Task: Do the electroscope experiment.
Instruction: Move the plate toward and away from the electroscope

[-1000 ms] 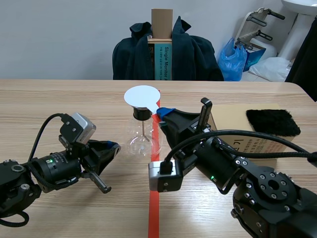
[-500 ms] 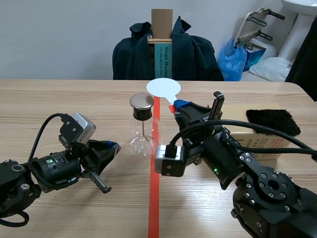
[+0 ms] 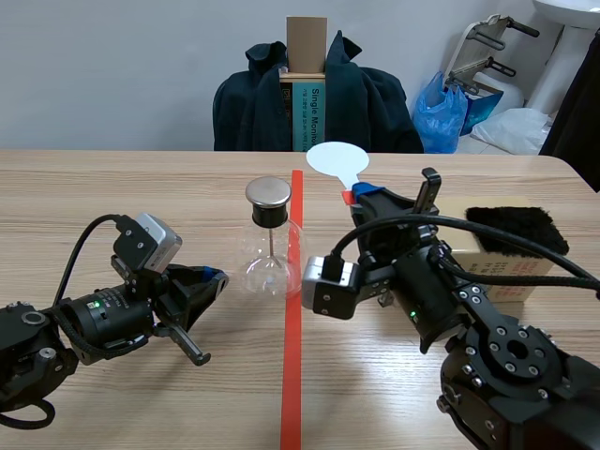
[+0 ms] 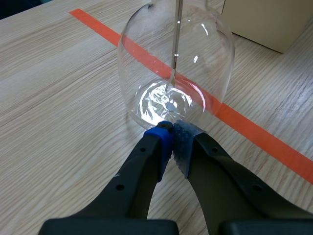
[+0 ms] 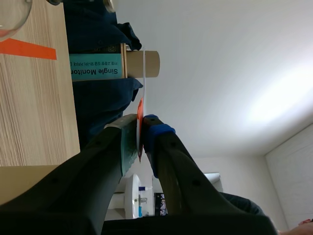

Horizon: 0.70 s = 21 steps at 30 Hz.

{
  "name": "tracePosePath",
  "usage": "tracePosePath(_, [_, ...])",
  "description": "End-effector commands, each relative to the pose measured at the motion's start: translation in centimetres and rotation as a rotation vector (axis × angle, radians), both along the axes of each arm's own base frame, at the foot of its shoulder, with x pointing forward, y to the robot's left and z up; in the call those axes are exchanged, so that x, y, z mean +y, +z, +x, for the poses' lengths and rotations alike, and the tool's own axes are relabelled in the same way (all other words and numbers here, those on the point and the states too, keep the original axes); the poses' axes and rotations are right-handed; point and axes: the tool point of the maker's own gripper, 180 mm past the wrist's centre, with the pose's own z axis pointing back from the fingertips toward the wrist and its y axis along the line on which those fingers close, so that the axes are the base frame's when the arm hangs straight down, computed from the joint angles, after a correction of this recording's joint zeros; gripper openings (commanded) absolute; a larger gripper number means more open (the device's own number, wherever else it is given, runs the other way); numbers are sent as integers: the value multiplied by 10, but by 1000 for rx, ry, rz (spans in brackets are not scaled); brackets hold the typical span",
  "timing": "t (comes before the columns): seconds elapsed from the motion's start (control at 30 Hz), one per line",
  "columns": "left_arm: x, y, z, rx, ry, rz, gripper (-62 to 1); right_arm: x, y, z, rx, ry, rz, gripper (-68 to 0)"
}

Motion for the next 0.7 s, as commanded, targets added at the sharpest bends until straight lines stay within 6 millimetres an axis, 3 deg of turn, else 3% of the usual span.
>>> tracePosePath(0.0, [-3,12,7,-33,1,-21,-577,2,11,2,-39,30,-2,-668])
tracePosePath(0.3, [-3,12,7,-33,1,-21,-577,33,8,-21,-40,248,-28,-668])
tracePosePath(0.67, [-3,12,7,-33,1,-21,-577,43,7,-31,-43,326,-36,-668])
